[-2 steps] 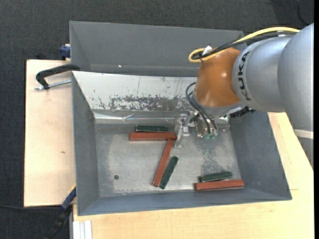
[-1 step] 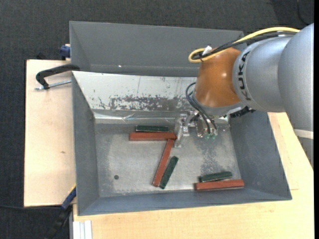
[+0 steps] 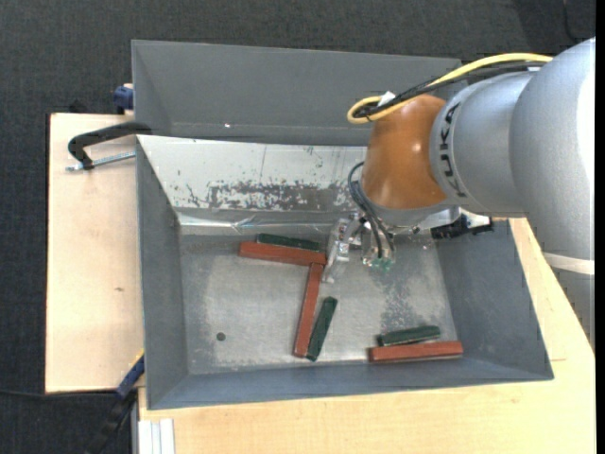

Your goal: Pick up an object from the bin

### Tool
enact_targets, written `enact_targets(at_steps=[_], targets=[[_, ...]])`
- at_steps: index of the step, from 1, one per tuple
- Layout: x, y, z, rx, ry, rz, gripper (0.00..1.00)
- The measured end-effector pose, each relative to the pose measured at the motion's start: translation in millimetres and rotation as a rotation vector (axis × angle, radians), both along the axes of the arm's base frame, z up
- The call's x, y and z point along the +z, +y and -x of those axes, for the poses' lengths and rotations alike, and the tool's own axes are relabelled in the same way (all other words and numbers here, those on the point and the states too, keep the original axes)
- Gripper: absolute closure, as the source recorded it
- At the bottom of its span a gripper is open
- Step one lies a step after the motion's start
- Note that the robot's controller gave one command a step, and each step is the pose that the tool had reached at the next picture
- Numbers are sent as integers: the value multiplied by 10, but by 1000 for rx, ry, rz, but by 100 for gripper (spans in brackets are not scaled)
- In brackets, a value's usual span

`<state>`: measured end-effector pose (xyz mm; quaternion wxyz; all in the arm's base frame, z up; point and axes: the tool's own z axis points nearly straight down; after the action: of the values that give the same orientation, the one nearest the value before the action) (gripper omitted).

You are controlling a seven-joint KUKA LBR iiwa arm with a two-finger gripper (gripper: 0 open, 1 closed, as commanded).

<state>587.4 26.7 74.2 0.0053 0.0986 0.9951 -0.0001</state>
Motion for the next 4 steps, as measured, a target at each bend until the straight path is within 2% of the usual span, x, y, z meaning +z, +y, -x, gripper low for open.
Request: enact_targets(at_steps=[1,2,3,4], targets=[[-25,155,199,283,7,0,0],[-2,193,283,614,0,3,100],[-24,190,300,614,5,2,0],[-34,191,307,614,7,1,100]])
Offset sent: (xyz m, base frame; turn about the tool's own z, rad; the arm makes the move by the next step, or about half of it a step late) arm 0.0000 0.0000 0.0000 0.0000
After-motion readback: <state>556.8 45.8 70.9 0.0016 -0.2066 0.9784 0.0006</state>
